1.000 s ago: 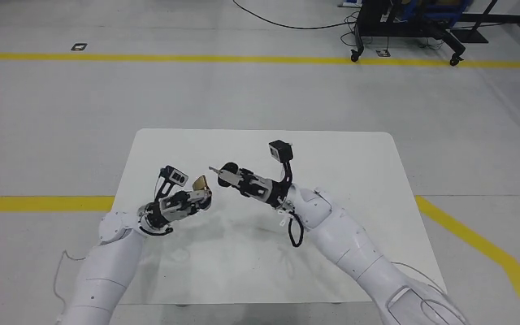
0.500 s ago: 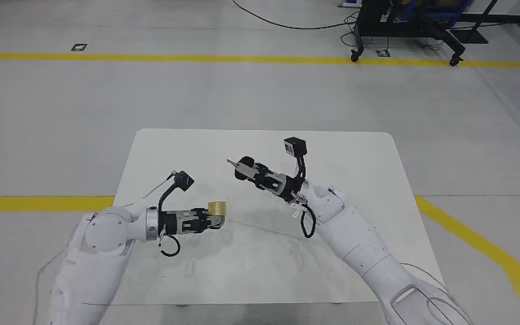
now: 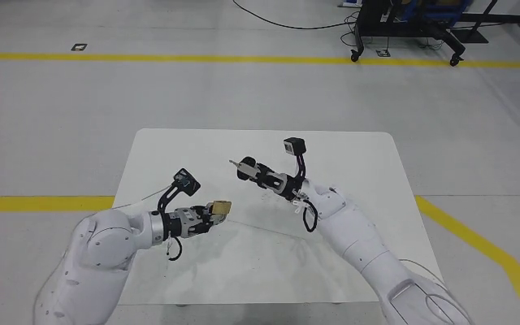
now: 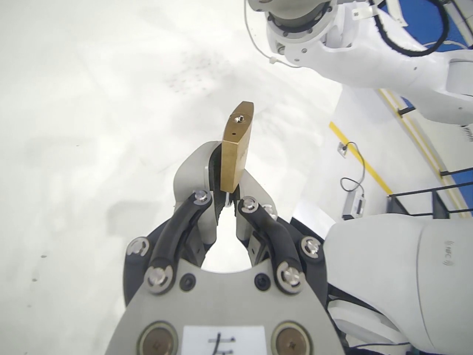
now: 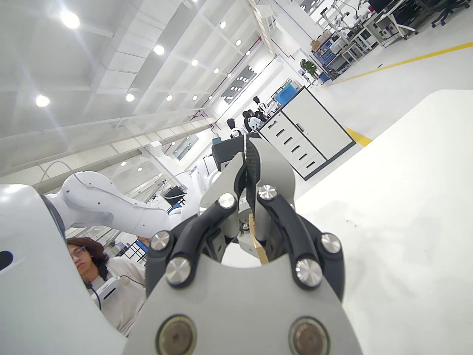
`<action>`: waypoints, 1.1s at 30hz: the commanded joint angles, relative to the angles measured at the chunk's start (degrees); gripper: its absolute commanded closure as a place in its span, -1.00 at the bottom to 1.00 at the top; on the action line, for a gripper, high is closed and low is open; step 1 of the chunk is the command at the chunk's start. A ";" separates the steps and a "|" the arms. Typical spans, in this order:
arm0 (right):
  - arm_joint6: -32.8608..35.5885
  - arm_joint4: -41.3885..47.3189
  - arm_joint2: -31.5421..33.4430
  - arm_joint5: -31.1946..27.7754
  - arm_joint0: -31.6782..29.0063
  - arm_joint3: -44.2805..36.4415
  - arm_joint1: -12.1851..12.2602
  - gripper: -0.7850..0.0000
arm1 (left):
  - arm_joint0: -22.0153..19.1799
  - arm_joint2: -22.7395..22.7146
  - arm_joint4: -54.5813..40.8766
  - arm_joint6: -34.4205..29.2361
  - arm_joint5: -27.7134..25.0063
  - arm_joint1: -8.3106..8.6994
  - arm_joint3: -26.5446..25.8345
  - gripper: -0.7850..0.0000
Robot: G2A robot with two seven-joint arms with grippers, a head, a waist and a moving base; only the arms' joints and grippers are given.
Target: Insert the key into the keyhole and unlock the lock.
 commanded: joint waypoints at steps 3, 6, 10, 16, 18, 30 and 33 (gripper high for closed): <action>1.20 0.86 0.85 0.00 -0.87 -0.19 0.10 1.00 | -0.01 -0.45 0.02 1.68 0.08 0.24 0.18 1.00; 2.44 1.43 1.09 0.00 -1.32 -0.03 0.07 1.00 | 0.00 -0.10 1.46 1.30 -0.47 0.49 -0.69 1.00; 4.43 2.27 1.41 0.00 -1.35 0.42 0.06 1.00 | -0.17 0.75 2.13 2.05 -1.48 0.68 -2.13 1.00; 7.24 4.31 1.40 0.00 -1.91 0.95 -0.10 1.00 | -1.21 2.39 1.42 2.02 -1.26 0.90 -2.49 1.00; 8.25 5.13 0.98 0.00 -2.03 1.18 -0.30 1.00 | -1.86 2.93 0.92 1.86 -1.07 0.97 -2.35 1.00; 9.96 11.43 -3.00 0.00 -2.01 -0.21 0.01 1.00 | -3.99 4.87 2.78 5.10 3.99 1.13 -0.94 1.00; 9.96 12.64 -3.48 0.00 -1.99 -0.99 0.83 1.00 | -3.92 4.72 2.88 6.28 4.77 1.21 -0.63 1.00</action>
